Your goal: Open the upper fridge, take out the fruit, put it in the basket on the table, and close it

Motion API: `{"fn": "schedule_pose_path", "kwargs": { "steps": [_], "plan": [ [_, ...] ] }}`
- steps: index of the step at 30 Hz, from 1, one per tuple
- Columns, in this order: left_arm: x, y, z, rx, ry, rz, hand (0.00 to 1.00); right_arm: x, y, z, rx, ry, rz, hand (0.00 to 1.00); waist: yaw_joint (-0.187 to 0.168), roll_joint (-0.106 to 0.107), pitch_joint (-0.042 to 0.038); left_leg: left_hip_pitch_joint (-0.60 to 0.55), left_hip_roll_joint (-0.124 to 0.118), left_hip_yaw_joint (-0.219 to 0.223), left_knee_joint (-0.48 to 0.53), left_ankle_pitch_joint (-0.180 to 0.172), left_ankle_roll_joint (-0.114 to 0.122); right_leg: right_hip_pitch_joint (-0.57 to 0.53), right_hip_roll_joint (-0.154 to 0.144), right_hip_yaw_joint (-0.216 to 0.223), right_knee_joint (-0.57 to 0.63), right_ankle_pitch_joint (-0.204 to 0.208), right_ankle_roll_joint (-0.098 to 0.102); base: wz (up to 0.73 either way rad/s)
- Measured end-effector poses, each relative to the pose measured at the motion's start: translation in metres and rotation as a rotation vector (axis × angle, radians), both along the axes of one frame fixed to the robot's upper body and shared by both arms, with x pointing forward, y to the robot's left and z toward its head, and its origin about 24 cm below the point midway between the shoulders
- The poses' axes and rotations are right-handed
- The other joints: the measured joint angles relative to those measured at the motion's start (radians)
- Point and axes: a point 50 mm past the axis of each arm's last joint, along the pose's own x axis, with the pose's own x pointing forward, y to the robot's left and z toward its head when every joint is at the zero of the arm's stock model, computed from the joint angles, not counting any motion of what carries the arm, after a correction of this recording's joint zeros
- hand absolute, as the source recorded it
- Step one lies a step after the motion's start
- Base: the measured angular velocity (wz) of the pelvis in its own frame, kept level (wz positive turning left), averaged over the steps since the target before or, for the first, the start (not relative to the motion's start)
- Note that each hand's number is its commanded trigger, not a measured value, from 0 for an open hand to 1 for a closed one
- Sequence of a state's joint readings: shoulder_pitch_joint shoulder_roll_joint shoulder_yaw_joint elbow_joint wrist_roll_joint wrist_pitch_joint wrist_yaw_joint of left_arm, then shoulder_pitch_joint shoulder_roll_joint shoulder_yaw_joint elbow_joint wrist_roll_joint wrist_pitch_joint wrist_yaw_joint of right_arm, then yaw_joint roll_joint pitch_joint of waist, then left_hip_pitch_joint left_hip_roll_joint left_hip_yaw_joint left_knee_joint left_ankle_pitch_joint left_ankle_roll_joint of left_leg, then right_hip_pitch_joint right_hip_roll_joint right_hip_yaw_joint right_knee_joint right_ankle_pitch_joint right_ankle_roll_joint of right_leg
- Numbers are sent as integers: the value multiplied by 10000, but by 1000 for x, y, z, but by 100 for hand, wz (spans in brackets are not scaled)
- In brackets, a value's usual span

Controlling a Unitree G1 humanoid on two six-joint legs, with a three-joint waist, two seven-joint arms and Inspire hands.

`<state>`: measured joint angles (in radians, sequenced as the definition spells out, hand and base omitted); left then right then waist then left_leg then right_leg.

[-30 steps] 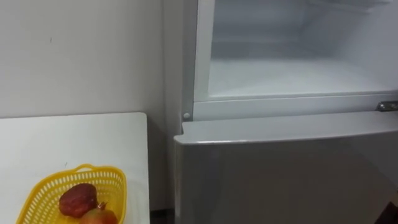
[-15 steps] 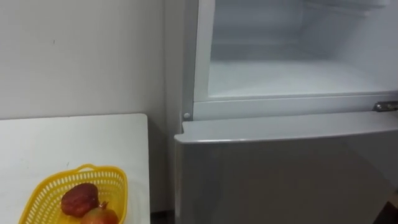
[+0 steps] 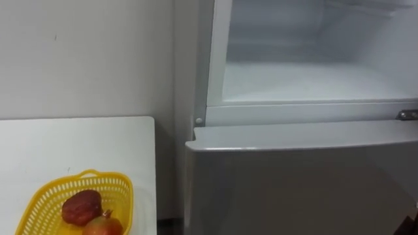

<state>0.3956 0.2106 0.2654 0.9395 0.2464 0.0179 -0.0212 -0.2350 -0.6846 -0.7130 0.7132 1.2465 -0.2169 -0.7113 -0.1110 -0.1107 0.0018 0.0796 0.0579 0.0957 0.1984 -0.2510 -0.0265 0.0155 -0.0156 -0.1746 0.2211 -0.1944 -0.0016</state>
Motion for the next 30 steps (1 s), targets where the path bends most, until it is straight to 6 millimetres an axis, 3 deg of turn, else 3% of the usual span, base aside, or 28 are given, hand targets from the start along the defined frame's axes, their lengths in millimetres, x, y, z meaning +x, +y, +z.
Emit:
{"fn": "schedule_pose_path", "kwargs": {
  "steps": [4, 11, 13, 20, 26, 30],
  "plan": [
    [1, 2, 1, -18, -103, 63, 0, 0, 0, 2, -390, 482, 10, 0, 23, -13, -2, 7, -7, -5, -14, 0, 0, -54, -7, 18, 59, 2, 2, -1],
    [-2, 2, 0, -115, 21, 178, 0, 13, 9, 16, -2269, 4331, 585, 0, -34, -8, -3, -88, -41, 101, -13, 47, -4, -445, -74, 118, 577, -78, -35, -7],
    [-3, 0, -1, -175, 14, 207, 0, 23, 17, 23, -2548, 4806, 886, 0, -246, -1, 1, -110, -171, 99, -32, 170, 18, -620, -234, 119, 955, -253, -26, 5],
    [0, 0, 0, -233, -189, 250, 0, 50, 52, 33, -3310, 5467, 1971, 0, -249, 59, 35, 22, -193, 305, -17, 329, -37, -898, -257, 362, 1360, -343, -132, -11],
    [-1, -3, -2, -237, -242, 347, 0, 54, 73, 37, -5238, 7091, 2491, 0, -251, 60, 37, -19, -183, 341, -7, 416, -78, -1037, -267, 354, 1550, -407, -187, 0],
    [1, -7, -6, -318, -96, 274, 0, 54, 96, 48, -8619, 8656, 2334, 0, -132, 58, 43, 30, -170, 336, -1, 429, -99, -1055, -266, 359, 1725, -470, -284, -1]
  ]
}}
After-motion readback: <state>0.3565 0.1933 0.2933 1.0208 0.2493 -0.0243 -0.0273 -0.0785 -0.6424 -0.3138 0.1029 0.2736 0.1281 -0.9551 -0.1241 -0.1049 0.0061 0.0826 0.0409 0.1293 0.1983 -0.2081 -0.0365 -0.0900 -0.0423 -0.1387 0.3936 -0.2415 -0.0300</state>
